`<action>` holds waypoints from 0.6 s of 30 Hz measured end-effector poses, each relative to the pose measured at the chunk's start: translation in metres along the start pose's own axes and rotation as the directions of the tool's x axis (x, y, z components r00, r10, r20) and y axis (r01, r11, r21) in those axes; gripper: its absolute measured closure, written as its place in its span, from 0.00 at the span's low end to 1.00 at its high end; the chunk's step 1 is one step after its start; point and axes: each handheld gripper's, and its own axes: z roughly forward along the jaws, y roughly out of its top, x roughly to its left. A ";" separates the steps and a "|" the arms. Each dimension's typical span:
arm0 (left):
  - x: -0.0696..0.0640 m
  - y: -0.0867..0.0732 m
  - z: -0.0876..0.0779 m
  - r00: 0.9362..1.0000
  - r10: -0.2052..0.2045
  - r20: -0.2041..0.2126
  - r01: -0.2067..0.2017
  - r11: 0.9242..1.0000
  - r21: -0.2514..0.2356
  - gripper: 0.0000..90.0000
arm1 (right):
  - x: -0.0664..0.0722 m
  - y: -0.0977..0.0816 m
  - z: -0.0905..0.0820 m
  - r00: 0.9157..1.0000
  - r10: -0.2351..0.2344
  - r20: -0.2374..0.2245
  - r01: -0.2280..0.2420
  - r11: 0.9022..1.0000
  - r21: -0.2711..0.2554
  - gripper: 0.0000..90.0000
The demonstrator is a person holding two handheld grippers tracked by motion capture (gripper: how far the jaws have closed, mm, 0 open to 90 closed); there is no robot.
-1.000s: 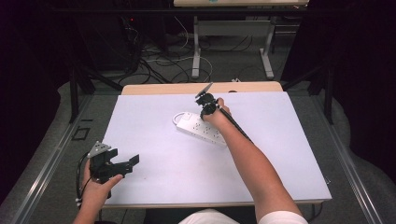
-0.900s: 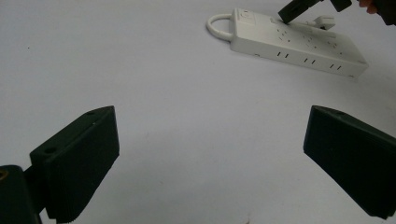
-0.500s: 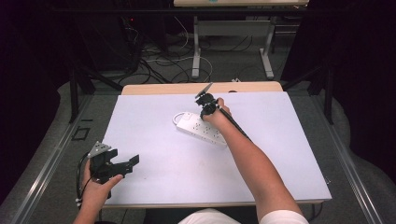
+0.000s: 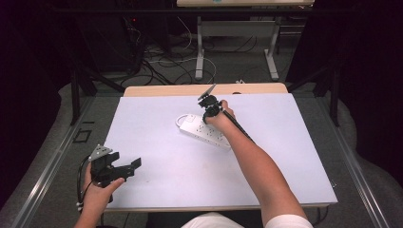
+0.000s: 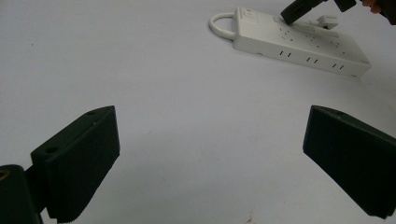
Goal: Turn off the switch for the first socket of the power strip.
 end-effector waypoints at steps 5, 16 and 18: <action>0.000 0.001 0.001 1.000 0.002 0.008 -0.002 1.000 0.008 0.04 | 0.002 0.000 -0.002 1.000 -0.006 0.000 0.006 1.000 -0.001 0.89; -0.001 0.002 0.002 1.000 0.004 0.009 -0.004 1.000 0.007 0.04 | 0.013 0.000 -0.012 1.000 -0.026 -0.012 0.026 1.000 -0.014 0.73; -0.001 0.002 0.002 1.000 0.004 0.009 -0.004 1.000 0.007 0.04 | 0.015 0.000 -0.012 0.999 -0.028 -0.015 0.028 0.999 -0.042 0.70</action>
